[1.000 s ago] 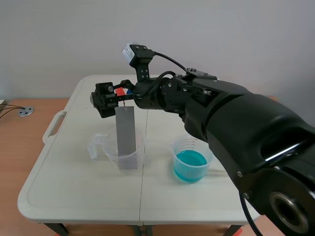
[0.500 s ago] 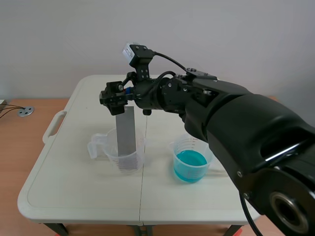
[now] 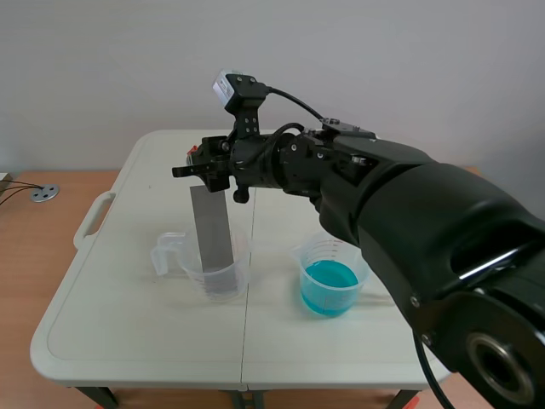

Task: Hold the metal plate by the orange handle, dip it into the blue solution, take it out and point at it, then put the plate back in the beaker on the left.
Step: 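Lift the metal plate out of the left beaker, then move the plate over the blue solution, then point at the plate with the left hand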

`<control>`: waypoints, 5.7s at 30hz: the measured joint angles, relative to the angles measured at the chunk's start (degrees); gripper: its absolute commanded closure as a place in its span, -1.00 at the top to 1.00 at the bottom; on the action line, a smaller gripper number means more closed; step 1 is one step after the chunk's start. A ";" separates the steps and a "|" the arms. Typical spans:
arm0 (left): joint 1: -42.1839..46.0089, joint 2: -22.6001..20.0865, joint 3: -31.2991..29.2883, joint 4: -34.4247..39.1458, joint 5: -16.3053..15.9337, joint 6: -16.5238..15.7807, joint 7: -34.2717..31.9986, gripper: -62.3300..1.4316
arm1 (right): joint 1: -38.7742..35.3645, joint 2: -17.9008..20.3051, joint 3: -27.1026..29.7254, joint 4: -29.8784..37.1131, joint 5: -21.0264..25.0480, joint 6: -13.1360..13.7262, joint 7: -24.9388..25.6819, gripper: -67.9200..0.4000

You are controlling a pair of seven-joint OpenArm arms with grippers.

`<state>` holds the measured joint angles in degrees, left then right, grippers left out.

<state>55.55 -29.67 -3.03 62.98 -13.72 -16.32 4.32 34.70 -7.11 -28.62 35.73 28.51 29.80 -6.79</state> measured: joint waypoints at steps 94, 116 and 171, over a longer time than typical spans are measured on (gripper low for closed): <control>11.26 -3.02 -23.30 47.25 0.07 1.44 0.13 -0.86 | -37.73 43.34 16.68 77.92 16.55 4.50 0.85 -0.96; -28.06 -7.80 4.85 44.37 0.26 -18.16 -1.51 -0.86 | -38.56 50.60 17.53 71.82 21.07 4.92 4.83 -0.96; -65.57 7.85 30.82 10.73 9.03 -17.35 -1.53 -0.86 | -38.56 50.29 17.53 71.67 21.07 4.92 4.35 -0.96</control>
<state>-10.02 -21.82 27.79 73.71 -4.69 -33.67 2.79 -3.86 43.18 -11.09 107.39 49.58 34.72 -2.44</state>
